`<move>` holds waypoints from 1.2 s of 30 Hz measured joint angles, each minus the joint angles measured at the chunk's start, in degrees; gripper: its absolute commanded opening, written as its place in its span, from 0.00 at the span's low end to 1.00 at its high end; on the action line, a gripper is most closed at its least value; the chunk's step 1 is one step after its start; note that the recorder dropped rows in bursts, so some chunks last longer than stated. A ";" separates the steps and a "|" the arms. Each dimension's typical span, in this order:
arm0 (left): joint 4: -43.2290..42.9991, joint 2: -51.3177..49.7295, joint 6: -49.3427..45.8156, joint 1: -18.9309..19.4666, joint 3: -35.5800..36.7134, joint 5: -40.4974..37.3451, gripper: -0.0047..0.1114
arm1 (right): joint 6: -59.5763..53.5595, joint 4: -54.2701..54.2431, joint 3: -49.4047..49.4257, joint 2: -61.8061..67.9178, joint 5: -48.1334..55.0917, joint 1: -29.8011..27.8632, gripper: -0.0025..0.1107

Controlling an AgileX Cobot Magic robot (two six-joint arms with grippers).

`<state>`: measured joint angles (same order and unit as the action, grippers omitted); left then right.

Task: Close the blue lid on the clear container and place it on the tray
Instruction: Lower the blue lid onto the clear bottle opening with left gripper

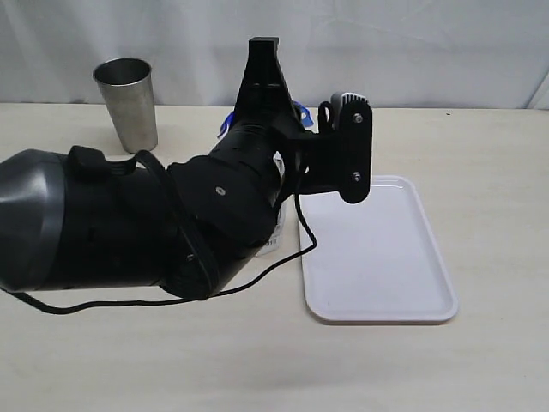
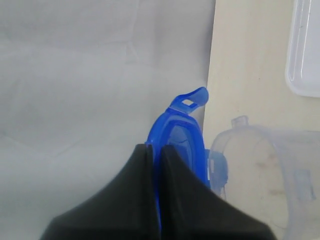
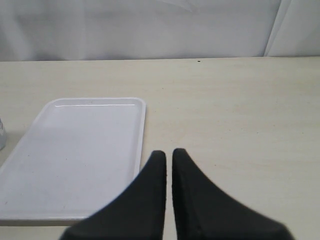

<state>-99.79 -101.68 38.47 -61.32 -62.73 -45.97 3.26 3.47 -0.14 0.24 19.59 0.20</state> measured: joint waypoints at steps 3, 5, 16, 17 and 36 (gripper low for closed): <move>0.00 0.00 0.00 -0.22 0.00 -0.38 0.04 | 0.00 0.00 0.00 0.00 0.00 0.00 0.06; 0.00 0.00 0.00 -0.47 0.00 -0.94 0.04 | 0.00 0.00 0.00 0.00 0.00 0.00 0.06; 0.00 0.03 1.10 -0.71 0.00 -1.79 0.04 | 0.00 0.00 0.00 0.00 0.00 0.00 0.06; 0.00 0.03 1.22 -0.80 0.00 -1.69 0.04 | 0.00 0.00 0.00 0.00 0.00 0.00 0.06; -0.01 0.26 3.93 -0.80 4.63 0.24 0.04 | 0.00 0.00 0.00 0.00 0.00 0.00 0.06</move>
<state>-99.80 -101.43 42.40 -62.12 -58.10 -45.74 3.26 3.47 -0.14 0.24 19.59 0.20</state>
